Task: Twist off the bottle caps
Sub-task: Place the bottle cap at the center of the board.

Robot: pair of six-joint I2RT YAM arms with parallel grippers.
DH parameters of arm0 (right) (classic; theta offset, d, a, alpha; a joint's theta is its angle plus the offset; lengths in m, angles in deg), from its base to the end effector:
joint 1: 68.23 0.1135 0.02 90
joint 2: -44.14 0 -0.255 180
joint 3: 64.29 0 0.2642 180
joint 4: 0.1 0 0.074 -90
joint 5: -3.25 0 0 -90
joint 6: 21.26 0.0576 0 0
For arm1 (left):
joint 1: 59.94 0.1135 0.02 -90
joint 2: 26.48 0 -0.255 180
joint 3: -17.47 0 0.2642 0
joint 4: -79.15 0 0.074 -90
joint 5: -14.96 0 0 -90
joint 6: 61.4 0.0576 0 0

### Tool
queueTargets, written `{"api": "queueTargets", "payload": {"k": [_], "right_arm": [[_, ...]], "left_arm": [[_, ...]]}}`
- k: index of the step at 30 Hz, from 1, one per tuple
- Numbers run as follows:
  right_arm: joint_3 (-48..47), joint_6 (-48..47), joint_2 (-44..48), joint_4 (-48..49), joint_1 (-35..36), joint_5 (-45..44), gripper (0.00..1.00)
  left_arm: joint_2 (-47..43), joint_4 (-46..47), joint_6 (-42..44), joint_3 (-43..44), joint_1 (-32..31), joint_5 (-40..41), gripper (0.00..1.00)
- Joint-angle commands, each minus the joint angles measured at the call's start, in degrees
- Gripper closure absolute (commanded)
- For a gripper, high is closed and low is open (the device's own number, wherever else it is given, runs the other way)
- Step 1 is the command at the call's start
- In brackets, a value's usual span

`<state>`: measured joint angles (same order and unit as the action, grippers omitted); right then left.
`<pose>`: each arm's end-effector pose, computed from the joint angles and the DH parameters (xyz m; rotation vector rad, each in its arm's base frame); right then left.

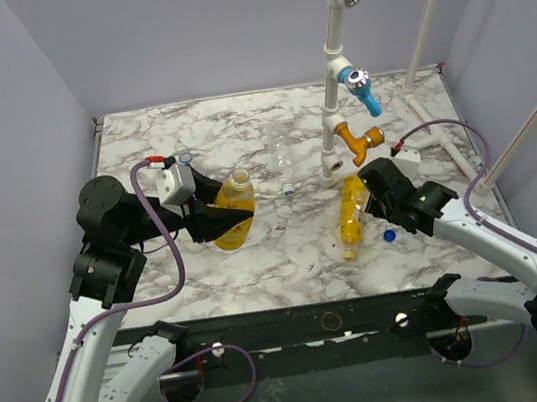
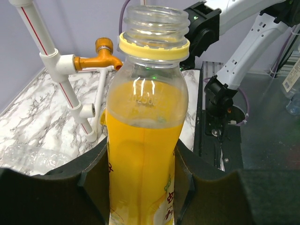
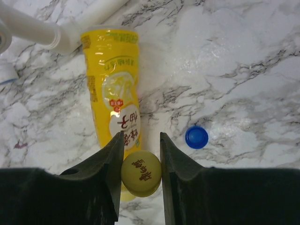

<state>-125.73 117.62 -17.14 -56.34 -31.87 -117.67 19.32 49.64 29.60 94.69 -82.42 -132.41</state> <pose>0.2032 0.1128 0.2355 0.4542 2.3189 0.0070 0.1410 -0.1109 0.4375 1.0899 1.2434 -1.0509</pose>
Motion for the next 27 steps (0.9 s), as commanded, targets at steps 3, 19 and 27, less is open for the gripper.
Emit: {"api": "queueTargets", "payload": {"k": [3,19,27], "right_arm": [[9.95,-1.57,-0.38,17.23,-5.54,-2.14,0.96],[19.57,5.61,-9.97,33.7,-9.73,-7.58,0.57],[19.73,4.81,-2.43,29.31,-9.78,-2.93,0.34]], "left_arm": [[-0.79,0.03,-0.1,1.43,0.05,0.16,1.0],[-1.39,0.03,-0.73,1.2,0.07,-1.03,1.0],[-1.68,0.06,-0.73,1.04,0.05,-1.28,1.0]]}}
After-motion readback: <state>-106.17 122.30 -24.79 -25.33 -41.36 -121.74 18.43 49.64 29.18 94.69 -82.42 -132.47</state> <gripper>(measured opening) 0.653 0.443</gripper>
